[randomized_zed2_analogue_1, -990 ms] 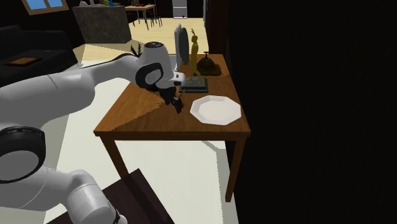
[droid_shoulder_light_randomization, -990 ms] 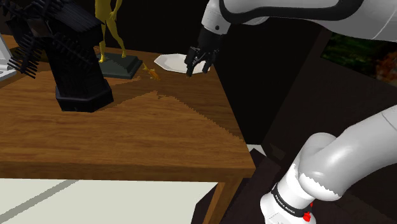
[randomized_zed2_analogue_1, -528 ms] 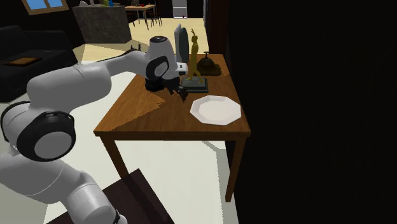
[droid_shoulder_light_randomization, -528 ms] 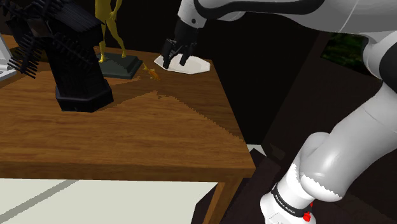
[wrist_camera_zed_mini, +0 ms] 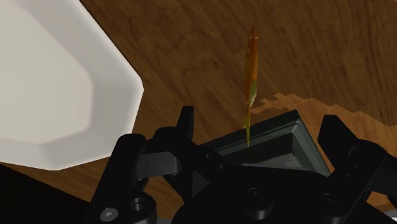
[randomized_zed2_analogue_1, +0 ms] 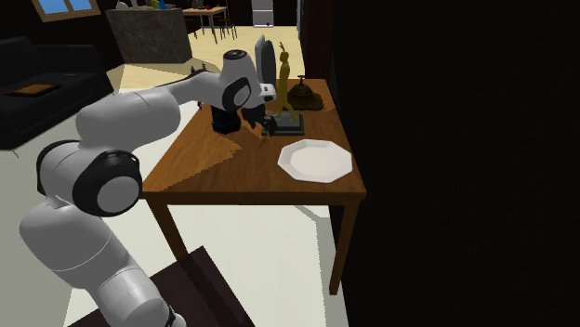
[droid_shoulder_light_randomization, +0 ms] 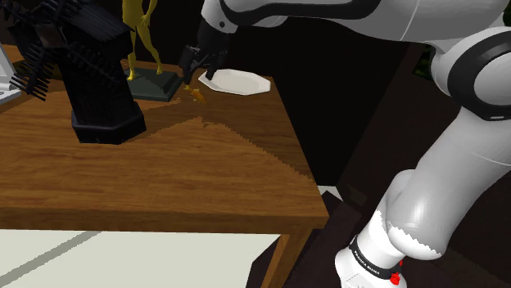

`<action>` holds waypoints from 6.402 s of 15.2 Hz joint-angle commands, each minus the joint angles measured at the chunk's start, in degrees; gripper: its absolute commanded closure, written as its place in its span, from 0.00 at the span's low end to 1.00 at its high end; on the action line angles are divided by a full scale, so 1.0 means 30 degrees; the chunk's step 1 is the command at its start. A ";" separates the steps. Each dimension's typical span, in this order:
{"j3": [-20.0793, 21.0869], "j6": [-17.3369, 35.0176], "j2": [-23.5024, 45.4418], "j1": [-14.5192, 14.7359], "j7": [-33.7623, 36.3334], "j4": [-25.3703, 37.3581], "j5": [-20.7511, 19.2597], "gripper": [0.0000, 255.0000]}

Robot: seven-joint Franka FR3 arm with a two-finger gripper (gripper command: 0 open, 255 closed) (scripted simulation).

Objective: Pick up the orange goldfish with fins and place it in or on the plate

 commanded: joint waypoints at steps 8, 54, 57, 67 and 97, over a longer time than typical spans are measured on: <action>0.0039 0.1192 0.0649 0.0034 -0.0021 -0.0511 -0.0067 0.00; -0.2922 -0.5511 0.3464 -0.3685 -0.6372 0.8241 0.2289 1.00; -0.3422 -0.6388 0.4580 -0.4582 -0.7585 0.9988 0.2849 1.00; -0.3369 -0.3308 0.3341 -0.4459 -0.8107 0.5631 0.2883 1.00; -0.3504 -0.3632 0.2419 -0.4630 -0.8366 0.4976 0.2933 0.00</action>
